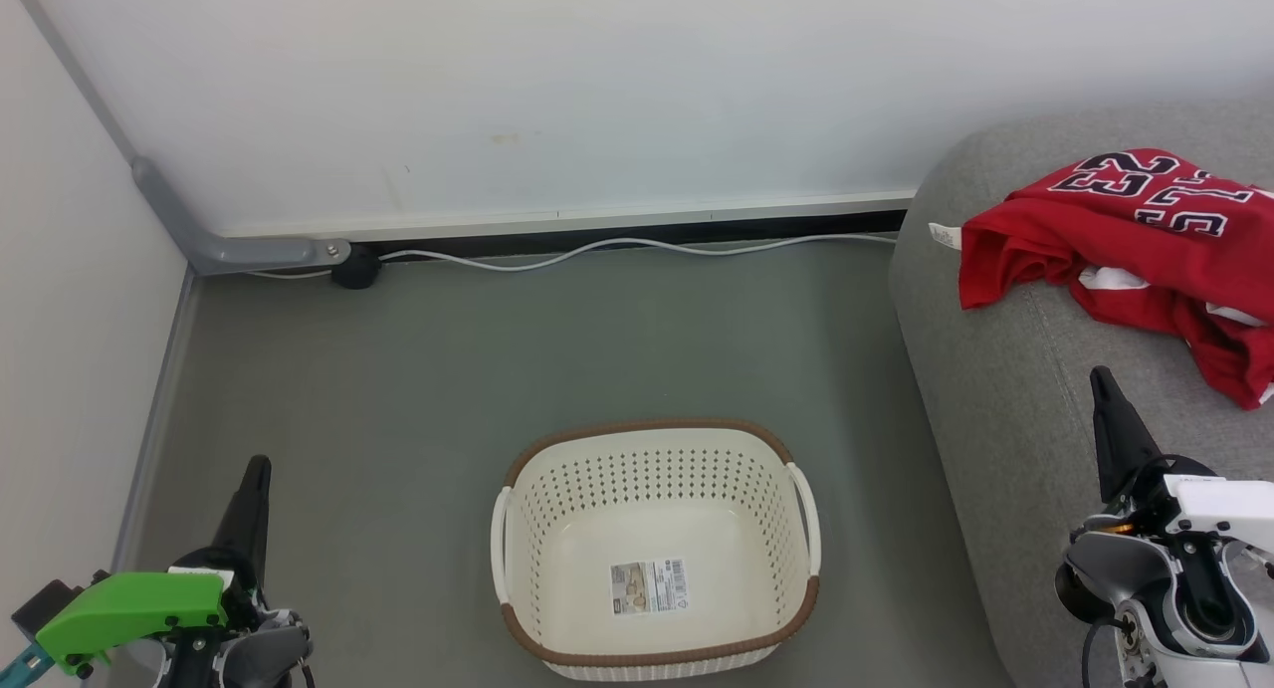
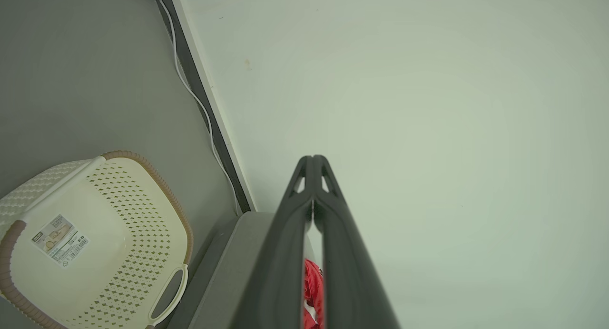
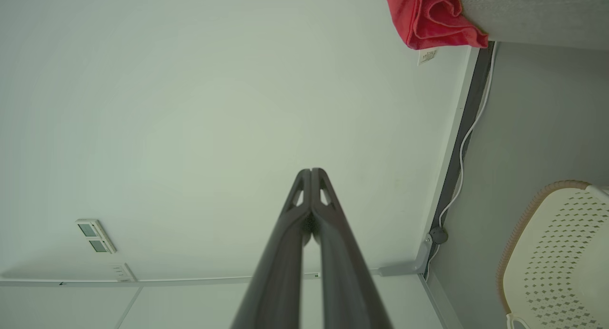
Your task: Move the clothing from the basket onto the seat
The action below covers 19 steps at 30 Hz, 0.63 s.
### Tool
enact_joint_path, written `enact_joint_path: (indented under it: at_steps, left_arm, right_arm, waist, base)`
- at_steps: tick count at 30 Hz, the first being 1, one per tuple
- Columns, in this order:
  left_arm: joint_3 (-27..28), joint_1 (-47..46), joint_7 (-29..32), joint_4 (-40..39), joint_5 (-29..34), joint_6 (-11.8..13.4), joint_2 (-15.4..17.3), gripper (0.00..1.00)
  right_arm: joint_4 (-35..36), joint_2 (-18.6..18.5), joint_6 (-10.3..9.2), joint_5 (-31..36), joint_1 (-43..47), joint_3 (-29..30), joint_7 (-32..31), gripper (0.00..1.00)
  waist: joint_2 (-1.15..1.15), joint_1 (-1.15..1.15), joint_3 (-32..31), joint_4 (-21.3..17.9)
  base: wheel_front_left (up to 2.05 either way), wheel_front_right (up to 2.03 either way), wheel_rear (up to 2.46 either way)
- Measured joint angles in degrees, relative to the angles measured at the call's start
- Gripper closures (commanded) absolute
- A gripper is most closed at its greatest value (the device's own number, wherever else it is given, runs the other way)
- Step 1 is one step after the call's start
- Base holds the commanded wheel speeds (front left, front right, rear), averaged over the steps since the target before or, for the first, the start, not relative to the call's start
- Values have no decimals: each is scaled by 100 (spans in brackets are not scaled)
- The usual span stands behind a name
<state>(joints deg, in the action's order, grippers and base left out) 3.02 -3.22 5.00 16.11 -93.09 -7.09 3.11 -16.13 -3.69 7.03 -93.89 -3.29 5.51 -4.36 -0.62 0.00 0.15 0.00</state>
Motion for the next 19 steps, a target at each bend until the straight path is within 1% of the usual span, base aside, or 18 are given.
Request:
enact_joint_path:
  at_steps: [19]
  left_arm:
    - [3,-1,0,-5,0,0,-1,100]
  right_arm:
    - [2,7,0,0,0,5,-7,100]
  waist:
    - [0,0,1,0]
  base:
    - [0,0,0]
